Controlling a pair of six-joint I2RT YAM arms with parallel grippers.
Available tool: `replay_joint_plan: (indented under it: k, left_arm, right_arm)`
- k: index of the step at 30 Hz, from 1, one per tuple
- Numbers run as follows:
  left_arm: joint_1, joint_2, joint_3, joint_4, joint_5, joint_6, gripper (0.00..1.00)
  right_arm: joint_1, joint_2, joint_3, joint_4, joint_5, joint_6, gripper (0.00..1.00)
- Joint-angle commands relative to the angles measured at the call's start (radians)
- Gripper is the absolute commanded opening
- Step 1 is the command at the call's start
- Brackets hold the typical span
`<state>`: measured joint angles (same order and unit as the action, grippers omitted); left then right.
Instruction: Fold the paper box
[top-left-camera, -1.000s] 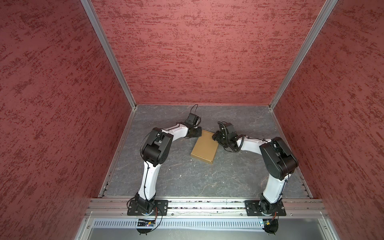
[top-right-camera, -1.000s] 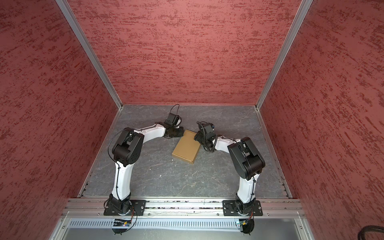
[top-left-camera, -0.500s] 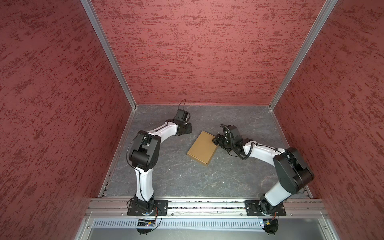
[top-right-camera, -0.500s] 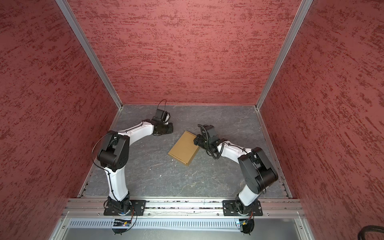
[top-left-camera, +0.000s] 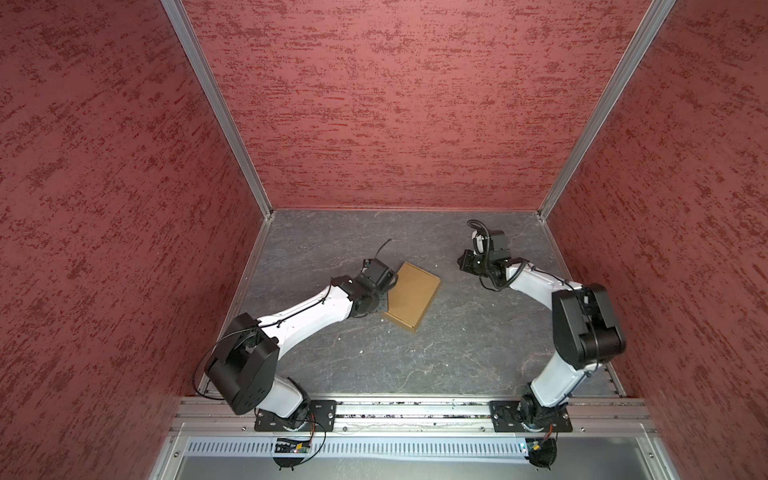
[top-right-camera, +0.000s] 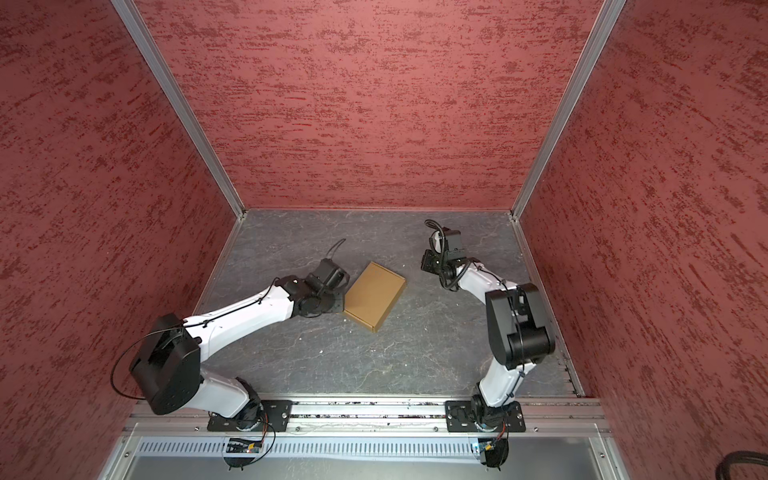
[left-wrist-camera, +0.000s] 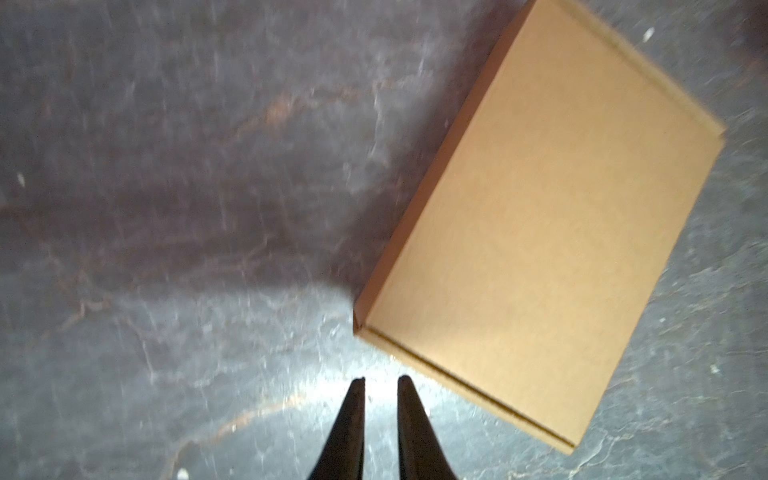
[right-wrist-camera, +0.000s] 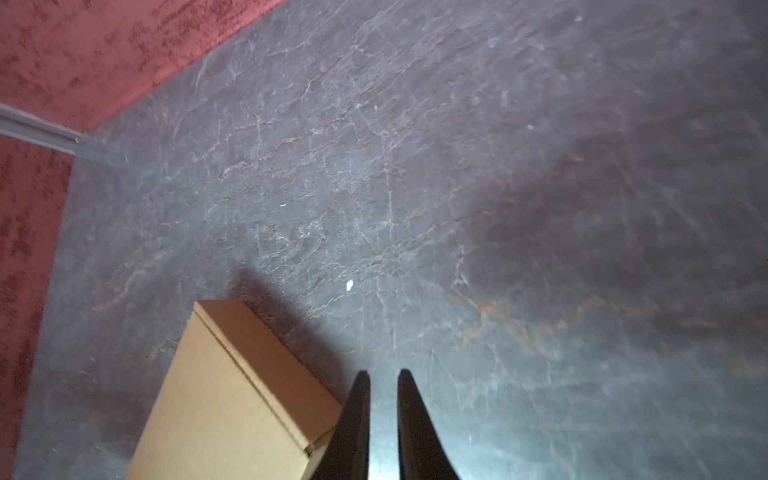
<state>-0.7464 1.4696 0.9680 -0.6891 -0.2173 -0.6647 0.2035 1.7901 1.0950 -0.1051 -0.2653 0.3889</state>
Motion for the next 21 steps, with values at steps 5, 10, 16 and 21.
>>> replay_joint_plan:
  k: [5, 10, 16, 21]
  left_arm:
    - [-0.104, -0.009, -0.097, -0.084, -0.114, -0.252, 0.15]
    - [-0.115, 0.048, -0.12, -0.001, -0.129, -0.269, 0.13]
    - [-0.096, 0.118, -0.106, 0.096, -0.132, -0.23, 0.13]
    - [-0.05, 0.158, -0.114, 0.188, -0.106, -0.19, 0.13]
  right_arm:
    - [0.011, 0.134, 0.058, 0.069, -0.116, -0.151, 0.13]
    - [0.04, 0.148, 0.025, 0.114, -0.143, -0.166, 0.13]
    - [0.084, 0.129, -0.026, 0.15, -0.148, -0.174, 0.13]
    - [0.124, 0.082, -0.092, 0.175, -0.138, -0.162, 0.13]
